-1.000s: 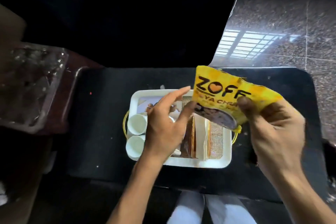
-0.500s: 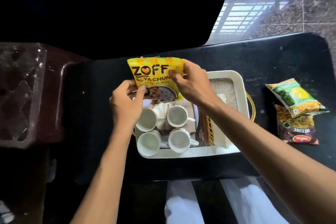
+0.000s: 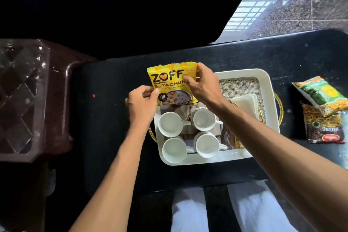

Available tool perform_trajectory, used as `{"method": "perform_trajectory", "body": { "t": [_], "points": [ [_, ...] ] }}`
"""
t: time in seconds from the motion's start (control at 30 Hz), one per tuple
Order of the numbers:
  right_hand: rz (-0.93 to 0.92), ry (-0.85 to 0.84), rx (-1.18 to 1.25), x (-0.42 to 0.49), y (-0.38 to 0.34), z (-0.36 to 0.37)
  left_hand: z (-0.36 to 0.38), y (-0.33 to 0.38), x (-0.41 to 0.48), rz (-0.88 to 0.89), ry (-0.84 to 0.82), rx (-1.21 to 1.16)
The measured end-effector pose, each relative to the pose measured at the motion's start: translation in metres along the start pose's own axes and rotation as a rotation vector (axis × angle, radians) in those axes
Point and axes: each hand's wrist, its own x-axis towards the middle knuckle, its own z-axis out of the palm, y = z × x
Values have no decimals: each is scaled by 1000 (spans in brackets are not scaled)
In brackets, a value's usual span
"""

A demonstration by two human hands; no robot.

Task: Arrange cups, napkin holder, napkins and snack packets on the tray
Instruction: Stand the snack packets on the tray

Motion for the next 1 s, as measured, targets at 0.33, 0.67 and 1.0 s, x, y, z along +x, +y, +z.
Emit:
{"method": "perform_trajectory", "body": {
  "t": [0.33, 0.67, 1.0],
  "points": [
    [-13, 2, 76, -4, 1, -26, -6, 16, -27, -20, 163, -84],
    [-45, 275, 119, -67, 64, -180, 99, 134, -113, 310, -95, -118],
    [283, 345, -407, -78, 165, -305, 263, 199, -182, 7, -595, -85]
  ]
}}
